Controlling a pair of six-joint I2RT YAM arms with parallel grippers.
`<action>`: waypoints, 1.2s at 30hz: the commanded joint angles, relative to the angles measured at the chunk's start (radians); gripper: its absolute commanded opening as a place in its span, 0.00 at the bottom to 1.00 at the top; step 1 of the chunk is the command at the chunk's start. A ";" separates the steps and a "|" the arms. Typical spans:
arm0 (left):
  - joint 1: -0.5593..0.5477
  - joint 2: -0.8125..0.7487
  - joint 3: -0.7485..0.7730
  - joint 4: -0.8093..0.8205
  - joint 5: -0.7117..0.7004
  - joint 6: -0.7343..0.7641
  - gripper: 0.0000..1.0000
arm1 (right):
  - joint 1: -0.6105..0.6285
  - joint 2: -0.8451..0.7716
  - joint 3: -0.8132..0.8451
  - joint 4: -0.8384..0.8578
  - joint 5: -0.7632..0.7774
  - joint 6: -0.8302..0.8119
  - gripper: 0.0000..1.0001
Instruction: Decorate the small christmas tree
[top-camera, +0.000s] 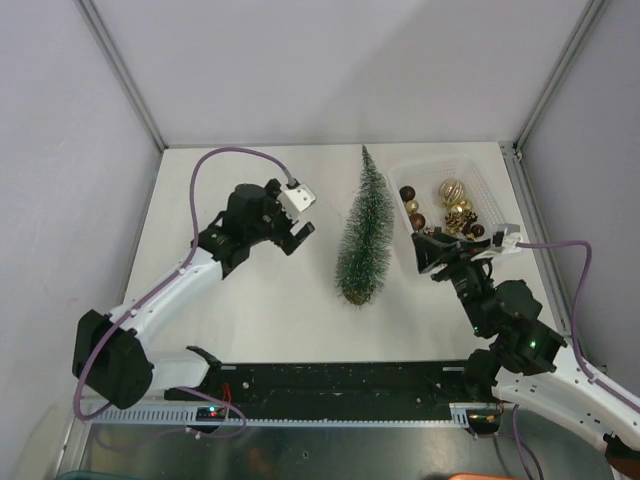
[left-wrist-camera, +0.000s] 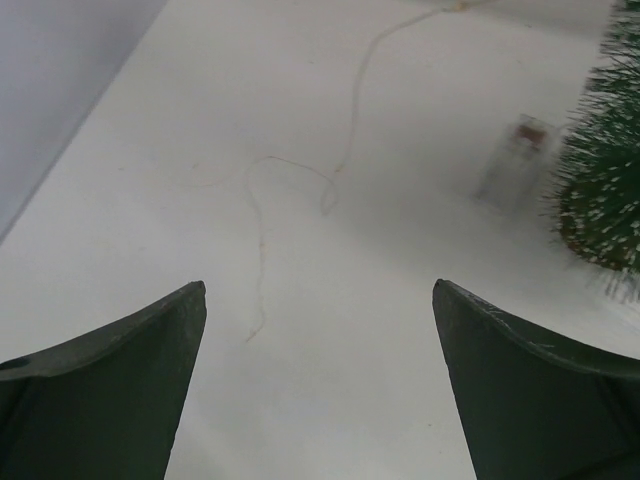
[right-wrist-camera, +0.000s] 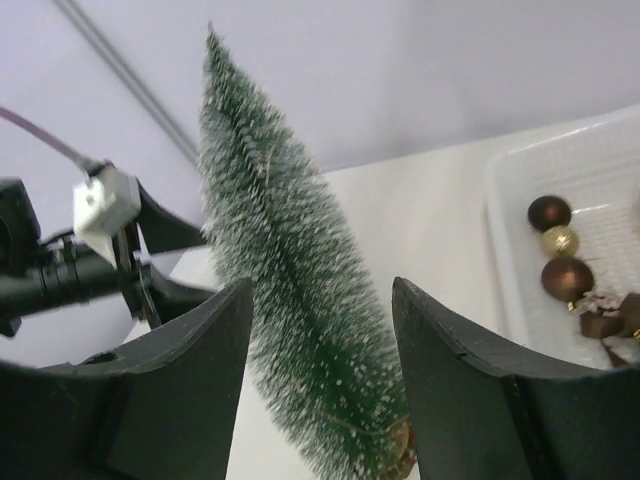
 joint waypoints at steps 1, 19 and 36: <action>-0.004 0.105 0.060 -0.032 0.156 -0.020 1.00 | -0.096 0.021 0.076 -0.009 -0.058 -0.036 0.63; 0.032 0.519 0.437 -0.044 0.283 -0.005 0.02 | -0.735 0.189 0.107 0.011 -0.673 0.188 0.61; 0.031 0.601 0.651 -0.022 0.481 -0.148 0.00 | -0.753 0.677 0.133 0.308 -0.791 0.301 0.59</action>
